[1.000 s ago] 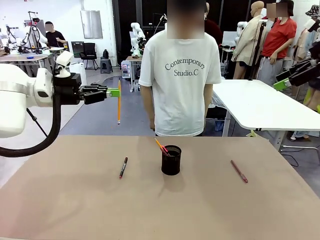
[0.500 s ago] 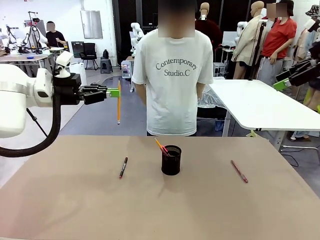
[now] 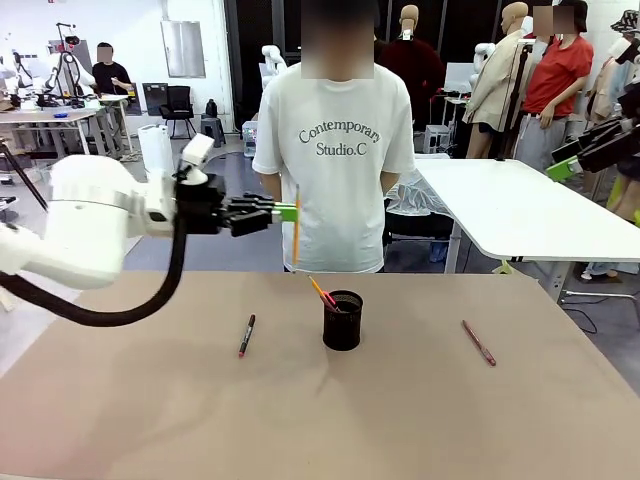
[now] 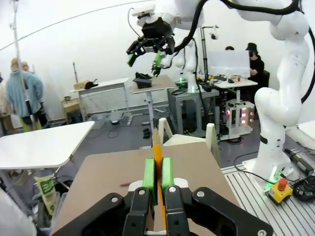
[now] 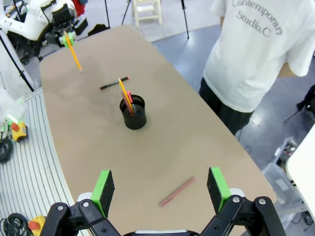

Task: Place the pens into the pen holder.
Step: Pick up a writing instrument from the table and place it into the Pen holder.

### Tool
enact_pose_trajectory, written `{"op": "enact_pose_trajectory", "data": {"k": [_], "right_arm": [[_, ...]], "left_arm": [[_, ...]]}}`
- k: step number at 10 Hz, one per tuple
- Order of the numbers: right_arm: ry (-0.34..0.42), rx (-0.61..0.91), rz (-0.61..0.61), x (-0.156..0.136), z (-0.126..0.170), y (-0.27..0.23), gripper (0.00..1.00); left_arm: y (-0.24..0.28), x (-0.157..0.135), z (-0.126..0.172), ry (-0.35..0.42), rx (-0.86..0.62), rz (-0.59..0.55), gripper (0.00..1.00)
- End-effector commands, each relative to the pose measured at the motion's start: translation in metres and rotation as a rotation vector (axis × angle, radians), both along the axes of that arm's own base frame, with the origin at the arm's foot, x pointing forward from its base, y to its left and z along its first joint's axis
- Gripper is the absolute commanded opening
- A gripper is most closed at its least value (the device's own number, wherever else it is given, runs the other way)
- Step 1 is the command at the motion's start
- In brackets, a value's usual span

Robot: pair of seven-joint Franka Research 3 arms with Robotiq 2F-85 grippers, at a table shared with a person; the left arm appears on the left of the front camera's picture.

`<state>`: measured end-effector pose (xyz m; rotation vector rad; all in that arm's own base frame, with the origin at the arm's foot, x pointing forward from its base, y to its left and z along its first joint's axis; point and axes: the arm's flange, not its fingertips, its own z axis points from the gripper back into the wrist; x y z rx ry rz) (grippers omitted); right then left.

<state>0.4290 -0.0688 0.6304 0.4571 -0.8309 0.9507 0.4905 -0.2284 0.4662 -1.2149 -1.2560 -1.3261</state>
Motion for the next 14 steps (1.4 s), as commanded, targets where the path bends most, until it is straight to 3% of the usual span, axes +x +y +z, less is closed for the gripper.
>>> {"op": "enact_pose_trajectory", "data": {"k": [1,3,4,6,8,9,14], "right_arm": [[-0.001,-0.001,0.0,0.0,0.001,0.0,1.0],[-0.001,-0.001,0.0,0.0,0.001,0.0,1.0],[-0.001,-0.001,0.0,0.0,0.001,0.0,1.0],[-0.001,-0.001,0.0,0.0,0.001,0.0,1.0],[-0.001,-0.001,0.0,0.0,0.001,0.0,1.0],[-0.001,-0.001,0.0,0.0,0.001,0.0,1.0],[-0.001,-0.001,0.0,0.0,0.001,0.0,1.0]], "left_arm": [[-0.022,0.026,-0.011,-0.108,-0.043,-0.012,0.0],[-0.044,0.051,-0.035,-0.095,-0.036,-0.01,0.0],[-0.054,0.064,-0.045,-0.143,0.044,0.017,0.0],[-0.064,0.088,-0.06,-0.106,0.001,-0.002,0.0],[-0.063,0.091,-0.057,-0.11,-0.106,-0.027,0.0],[-0.064,0.085,-0.067,-0.1,0.01,0.0,0.0],[-0.07,0.096,-0.078,-0.084,-0.025,-0.028,0.0]]}}
